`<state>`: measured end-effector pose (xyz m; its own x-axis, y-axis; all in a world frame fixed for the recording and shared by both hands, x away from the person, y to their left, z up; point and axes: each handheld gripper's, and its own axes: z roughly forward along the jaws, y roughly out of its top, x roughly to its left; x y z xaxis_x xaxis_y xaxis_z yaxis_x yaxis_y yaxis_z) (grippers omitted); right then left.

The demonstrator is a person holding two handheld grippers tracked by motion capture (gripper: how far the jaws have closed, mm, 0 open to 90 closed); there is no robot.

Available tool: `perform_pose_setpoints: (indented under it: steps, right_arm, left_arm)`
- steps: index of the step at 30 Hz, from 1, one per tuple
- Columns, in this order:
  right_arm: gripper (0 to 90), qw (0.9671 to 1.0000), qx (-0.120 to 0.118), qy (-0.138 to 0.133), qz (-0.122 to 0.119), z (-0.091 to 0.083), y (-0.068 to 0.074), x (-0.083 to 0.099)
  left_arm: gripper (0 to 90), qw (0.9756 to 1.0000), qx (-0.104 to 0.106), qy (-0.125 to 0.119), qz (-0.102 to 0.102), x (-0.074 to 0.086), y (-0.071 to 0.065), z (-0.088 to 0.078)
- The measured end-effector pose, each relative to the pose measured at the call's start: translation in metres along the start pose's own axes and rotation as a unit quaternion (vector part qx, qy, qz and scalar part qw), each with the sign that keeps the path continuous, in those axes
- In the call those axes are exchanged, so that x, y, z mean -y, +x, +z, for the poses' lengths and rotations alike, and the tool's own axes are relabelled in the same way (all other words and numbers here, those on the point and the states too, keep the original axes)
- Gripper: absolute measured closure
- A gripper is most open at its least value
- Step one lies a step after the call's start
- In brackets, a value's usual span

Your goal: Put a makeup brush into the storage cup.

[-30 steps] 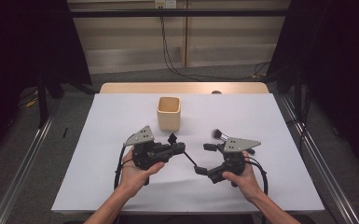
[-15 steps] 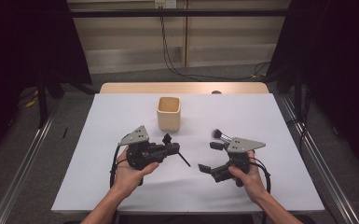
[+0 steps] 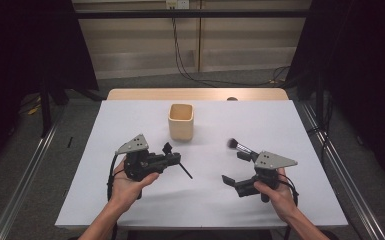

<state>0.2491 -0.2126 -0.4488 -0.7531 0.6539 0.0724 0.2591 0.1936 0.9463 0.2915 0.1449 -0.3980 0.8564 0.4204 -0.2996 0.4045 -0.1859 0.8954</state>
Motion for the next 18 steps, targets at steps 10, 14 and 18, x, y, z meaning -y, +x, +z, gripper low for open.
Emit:
perform_pose_setpoints:
  steps: [10, 14, 18]
  right_arm:
    - [4.1, 0.9988, 0.047, -0.008, 0.008, -0.028, -0.014, 0.014]
    - [2.9, 0.9978, 0.062, -0.012, 0.021, -0.04, -0.022, 0.017]
    - [2.8, 0.9964, 0.078, -0.016, 0.031, -0.047, -0.026, 0.021]
  left_arm:
    - [85.7, 0.9998, -0.011, 0.015, -0.005, 0.0, 0.008, -0.014]
    - [85.7, 0.9995, -0.021, 0.024, 0.002, -0.002, 0.01, -0.018]
    - [85.7, 0.999, -0.032, 0.031, 0.0, -0.005, 0.014, -0.024]
